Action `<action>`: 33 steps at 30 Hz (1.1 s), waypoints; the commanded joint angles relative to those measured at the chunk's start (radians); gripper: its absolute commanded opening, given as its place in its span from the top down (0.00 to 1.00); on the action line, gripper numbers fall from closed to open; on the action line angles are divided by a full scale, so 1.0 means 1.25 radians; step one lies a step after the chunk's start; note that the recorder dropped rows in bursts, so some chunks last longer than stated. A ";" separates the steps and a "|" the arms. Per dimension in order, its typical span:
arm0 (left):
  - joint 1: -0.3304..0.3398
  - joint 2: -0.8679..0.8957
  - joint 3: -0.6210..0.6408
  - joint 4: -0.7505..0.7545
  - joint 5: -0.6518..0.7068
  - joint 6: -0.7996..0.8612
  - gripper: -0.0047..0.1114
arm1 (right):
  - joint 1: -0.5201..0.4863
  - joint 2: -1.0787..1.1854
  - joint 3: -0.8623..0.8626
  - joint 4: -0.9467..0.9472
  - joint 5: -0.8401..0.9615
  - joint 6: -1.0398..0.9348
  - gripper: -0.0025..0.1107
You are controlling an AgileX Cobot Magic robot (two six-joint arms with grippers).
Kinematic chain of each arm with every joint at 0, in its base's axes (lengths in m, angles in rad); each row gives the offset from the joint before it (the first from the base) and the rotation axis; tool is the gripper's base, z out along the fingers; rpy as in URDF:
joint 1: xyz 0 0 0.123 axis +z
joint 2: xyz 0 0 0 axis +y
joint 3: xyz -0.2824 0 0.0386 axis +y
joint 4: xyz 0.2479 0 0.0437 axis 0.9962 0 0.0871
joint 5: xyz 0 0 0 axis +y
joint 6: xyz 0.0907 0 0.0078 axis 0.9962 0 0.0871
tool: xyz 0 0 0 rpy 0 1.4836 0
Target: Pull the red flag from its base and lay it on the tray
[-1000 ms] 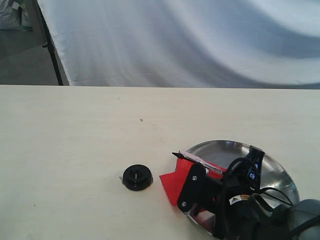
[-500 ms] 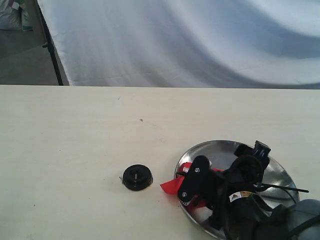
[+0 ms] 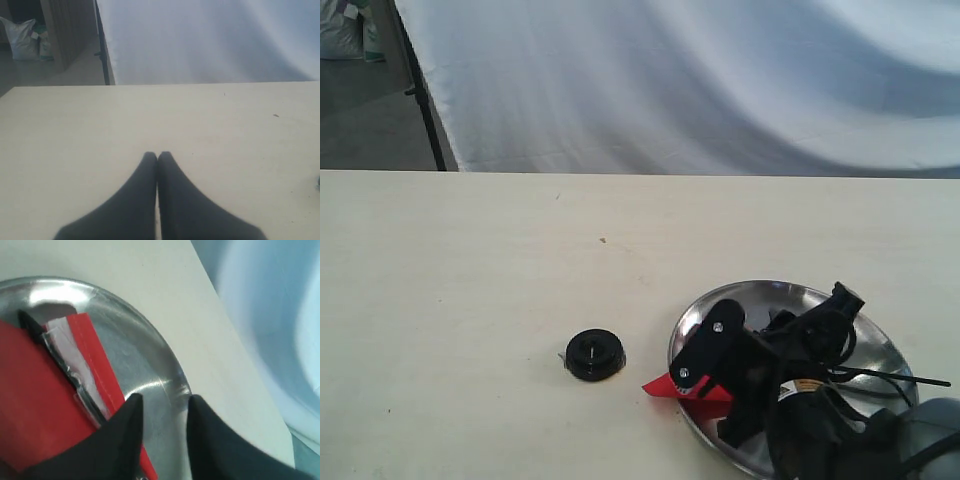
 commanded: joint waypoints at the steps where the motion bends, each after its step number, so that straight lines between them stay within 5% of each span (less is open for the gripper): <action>1: -0.005 -0.002 0.003 -0.004 -0.004 -0.001 0.96 | -0.004 -0.033 0.002 -0.069 -0.016 0.117 0.96; 29: -0.005 -0.002 0.003 -0.004 -0.004 -0.001 0.96 | -0.003 -0.549 0.002 -0.228 0.042 0.198 0.98; 33: -0.005 -0.002 0.003 -0.004 -0.004 -0.001 0.96 | 0.131 -0.622 0.002 -0.168 -0.076 0.056 0.98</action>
